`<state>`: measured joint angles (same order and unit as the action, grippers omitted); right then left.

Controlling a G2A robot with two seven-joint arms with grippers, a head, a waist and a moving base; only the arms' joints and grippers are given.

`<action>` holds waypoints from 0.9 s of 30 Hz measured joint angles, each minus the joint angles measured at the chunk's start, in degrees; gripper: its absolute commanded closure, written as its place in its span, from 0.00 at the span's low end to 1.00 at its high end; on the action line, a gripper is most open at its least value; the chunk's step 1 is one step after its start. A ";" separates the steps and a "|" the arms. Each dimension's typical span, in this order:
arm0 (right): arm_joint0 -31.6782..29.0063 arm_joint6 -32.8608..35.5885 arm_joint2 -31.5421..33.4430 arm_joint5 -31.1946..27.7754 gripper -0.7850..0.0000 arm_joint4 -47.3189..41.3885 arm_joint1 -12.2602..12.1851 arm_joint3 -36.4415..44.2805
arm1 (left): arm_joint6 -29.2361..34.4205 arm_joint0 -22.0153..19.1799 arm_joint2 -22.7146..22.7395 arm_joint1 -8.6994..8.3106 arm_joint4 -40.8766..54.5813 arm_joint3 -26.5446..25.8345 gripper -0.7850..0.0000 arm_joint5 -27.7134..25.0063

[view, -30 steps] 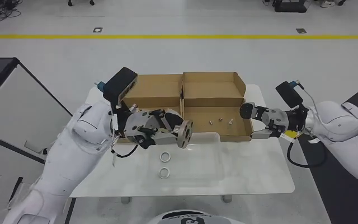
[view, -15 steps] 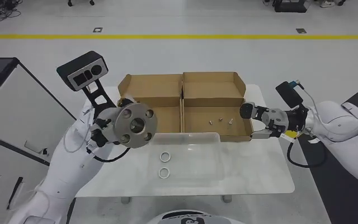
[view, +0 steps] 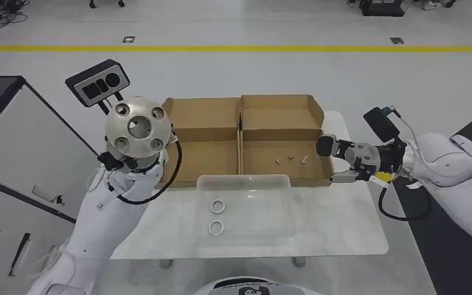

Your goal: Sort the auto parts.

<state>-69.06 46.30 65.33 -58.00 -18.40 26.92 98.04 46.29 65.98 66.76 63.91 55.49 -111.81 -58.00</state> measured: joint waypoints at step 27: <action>0.00 0.00 0.00 0.00 0.00 0.00 0.00 0.00 | 0.84 -0.38 0.43 1.95 -16.60 4.74 1.00 0.81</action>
<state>-69.06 46.30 65.33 -58.00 -18.40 26.92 98.04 47.12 65.60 67.19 65.87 38.89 -107.07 -57.19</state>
